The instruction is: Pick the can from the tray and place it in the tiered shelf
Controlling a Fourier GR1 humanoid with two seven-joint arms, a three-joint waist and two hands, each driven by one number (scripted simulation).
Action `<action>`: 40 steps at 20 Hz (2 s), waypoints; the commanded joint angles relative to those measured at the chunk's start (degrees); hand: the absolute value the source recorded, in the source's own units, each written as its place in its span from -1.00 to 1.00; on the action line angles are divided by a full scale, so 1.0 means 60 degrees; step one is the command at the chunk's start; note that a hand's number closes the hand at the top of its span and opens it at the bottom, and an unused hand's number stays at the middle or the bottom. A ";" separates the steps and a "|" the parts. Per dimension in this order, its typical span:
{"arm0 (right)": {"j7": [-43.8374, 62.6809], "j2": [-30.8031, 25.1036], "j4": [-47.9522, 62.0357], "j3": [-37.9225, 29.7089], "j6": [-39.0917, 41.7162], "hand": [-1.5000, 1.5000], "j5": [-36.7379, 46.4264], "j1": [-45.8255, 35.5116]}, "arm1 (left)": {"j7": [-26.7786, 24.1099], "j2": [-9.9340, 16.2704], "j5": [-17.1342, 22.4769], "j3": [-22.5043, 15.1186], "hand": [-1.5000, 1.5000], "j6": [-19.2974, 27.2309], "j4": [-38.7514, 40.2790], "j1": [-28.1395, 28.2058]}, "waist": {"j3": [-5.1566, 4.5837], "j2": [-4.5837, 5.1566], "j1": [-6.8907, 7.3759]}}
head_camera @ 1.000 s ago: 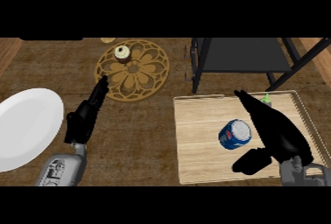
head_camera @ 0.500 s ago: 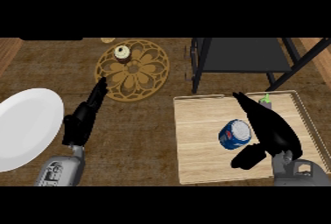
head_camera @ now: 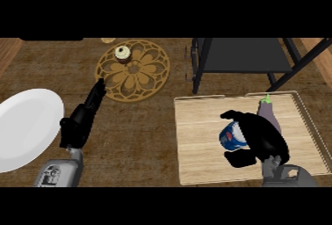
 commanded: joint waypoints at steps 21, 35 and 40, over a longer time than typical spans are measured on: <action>0.3552 0.2072 0.2480 0.4780 -0.5718 1.00 0.1585 -0.2334 | 0.0132 0.0016 0.0105 0.0074 0.00 -0.0452 0.0176 -0.0379 | 0.0003 0.0049 0.0368; 0.6514 0.2083 0.0069 0.4256 -0.6817 1.00 0.3194 -0.5337 | 0.0023 -0.0205 -0.0340 -0.0099 0.00 0.0048 0.0159 -0.0105 | -0.0013 -0.0088 0.0019; 0.6812 0.2083 0.0007 0.3442 -0.5484 1.00 0.4128 -0.6317 | 0.0243 -0.0093 -0.0072 0.0078 0.00 -0.0168 0.0068 -0.0197 | -0.0011 -0.0093 -0.0048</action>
